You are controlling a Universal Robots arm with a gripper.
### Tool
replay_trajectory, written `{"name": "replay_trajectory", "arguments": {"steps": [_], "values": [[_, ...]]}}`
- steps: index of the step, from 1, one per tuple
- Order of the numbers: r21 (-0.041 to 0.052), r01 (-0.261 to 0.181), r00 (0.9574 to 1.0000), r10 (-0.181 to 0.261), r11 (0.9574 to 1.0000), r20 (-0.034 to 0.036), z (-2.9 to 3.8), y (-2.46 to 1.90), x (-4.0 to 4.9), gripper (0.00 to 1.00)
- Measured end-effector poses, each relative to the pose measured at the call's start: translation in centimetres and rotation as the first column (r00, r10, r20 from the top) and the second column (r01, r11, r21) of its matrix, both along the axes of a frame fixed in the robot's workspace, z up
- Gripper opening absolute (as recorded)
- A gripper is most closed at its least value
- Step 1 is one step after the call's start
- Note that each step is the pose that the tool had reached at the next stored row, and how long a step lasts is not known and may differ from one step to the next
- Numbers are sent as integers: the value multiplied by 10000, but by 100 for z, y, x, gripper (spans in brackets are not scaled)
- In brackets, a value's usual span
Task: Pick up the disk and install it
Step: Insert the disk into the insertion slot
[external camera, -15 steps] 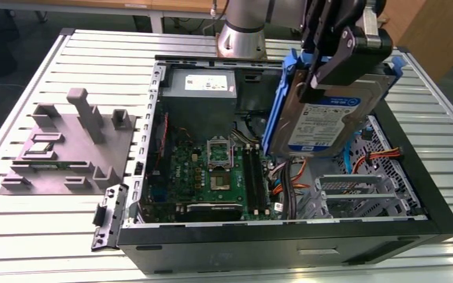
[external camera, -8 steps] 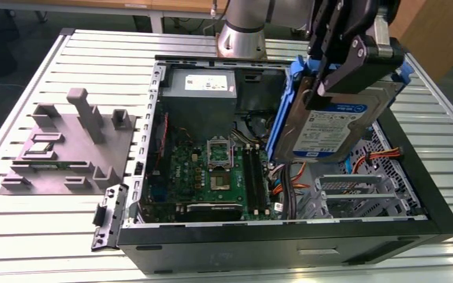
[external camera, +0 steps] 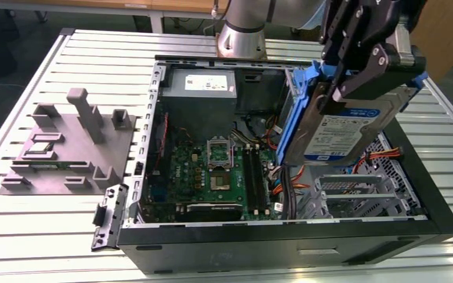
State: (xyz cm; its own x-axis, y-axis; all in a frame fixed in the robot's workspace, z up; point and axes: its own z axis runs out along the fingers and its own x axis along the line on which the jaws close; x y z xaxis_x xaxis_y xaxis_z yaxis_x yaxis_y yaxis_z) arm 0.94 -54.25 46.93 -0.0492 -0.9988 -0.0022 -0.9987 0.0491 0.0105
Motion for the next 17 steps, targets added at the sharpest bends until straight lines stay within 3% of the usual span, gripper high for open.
{"name": "replay_trajectory", "arguments": {"steps": [17], "values": [[-27,0,10000,0,10000,18,-85,-43,372,36]]}}
